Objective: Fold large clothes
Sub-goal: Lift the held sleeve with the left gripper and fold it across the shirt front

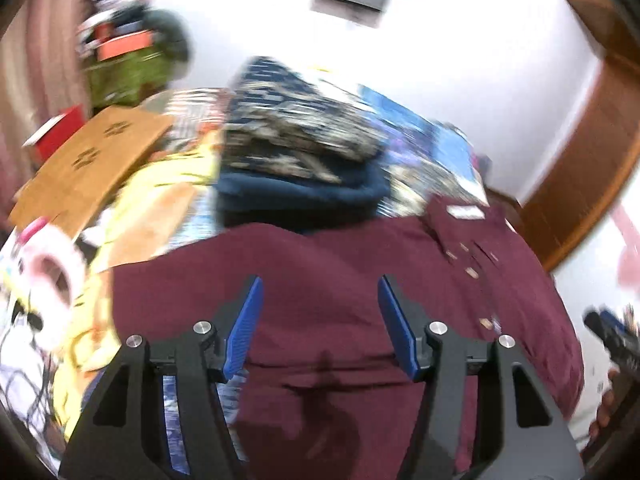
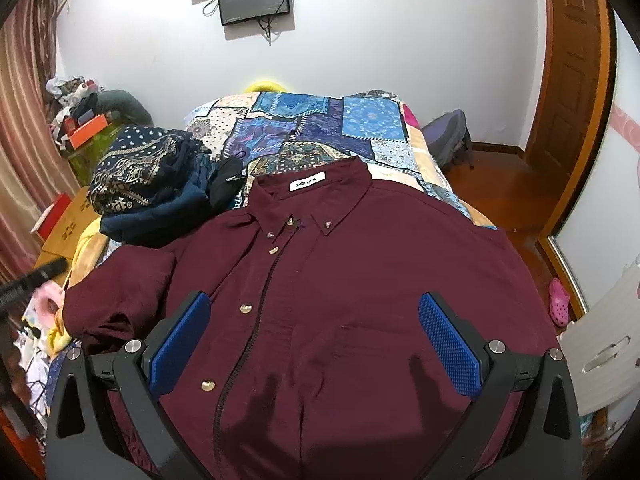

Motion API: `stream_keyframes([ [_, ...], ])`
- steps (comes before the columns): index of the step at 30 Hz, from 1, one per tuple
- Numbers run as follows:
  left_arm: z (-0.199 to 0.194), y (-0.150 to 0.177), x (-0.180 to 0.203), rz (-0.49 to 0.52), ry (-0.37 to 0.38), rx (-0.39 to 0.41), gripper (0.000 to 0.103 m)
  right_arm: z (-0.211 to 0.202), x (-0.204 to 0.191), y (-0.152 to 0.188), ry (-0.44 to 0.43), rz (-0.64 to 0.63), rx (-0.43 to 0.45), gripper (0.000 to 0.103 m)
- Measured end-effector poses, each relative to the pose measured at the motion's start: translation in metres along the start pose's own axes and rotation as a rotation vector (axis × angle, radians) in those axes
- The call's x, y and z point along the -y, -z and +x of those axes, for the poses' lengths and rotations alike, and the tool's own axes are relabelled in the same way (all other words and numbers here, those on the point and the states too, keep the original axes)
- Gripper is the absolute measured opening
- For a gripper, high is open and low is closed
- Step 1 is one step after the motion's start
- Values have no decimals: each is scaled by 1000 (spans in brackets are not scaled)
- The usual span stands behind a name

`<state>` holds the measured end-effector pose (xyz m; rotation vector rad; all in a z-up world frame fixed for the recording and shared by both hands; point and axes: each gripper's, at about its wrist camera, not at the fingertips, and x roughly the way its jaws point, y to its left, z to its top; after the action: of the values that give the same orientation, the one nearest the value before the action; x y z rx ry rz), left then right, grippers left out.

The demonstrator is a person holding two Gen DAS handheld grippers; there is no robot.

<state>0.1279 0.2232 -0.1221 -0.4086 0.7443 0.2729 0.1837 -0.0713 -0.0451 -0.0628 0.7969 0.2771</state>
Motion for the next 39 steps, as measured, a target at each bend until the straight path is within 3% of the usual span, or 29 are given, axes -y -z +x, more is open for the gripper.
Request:
stream_keyframes([
  [7, 14, 7, -101, -245, -154, -23, 59, 6, -18, -3, 17, -48, -12, 103],
  [9, 21, 17, -122, -302, -167, -49, 59, 9, -24, -4, 23, -64, -17, 103],
  [16, 67, 59, -184, -576, -23, -190, 59, 22, -42, -5, 36, -120, -43, 103],
  [24, 115, 89, -204, -743, 80, -296, 59, 36, -50, -5, 45, -149, -84, 103],
  [29, 128, 81, -201, -740, 40, -274, 57, 40, -49, -7, 46, -147, -96, 103],
  [30, 131, 77, -198, -722, 19, -267, 48, 41, -49, -7, 45, -146, -96, 103],
  [33, 137, 68, -188, -634, -39, -264, 29, 42, -48, -8, 42, -144, -96, 103],
  [39, 113, 39, -146, -417, -147, -165, 23, 41, -45, -7, 38, -140, -95, 103],
])
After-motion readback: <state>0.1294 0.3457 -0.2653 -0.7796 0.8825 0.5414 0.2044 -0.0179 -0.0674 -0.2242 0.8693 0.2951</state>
